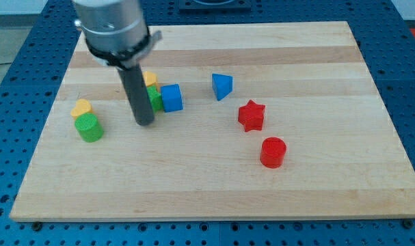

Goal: Push the blue triangle slightly to the top

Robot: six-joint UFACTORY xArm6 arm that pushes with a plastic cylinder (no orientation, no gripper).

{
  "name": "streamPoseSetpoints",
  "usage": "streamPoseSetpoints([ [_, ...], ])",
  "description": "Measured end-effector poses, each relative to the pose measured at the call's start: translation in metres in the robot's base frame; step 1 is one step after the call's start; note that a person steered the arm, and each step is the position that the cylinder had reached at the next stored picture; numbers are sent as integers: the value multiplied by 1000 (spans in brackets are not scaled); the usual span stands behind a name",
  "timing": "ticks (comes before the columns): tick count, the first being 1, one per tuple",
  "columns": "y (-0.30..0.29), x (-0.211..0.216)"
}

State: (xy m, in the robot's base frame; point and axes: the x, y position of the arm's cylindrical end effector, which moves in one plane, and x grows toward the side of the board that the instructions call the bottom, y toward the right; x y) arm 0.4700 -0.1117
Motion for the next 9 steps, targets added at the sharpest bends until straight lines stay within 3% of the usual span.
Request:
streamPoseSetpoints([
  [1, 13, 10],
  [3, 90, -18],
  [7, 123, -94],
  [8, 137, -92],
  [9, 272, -68],
])
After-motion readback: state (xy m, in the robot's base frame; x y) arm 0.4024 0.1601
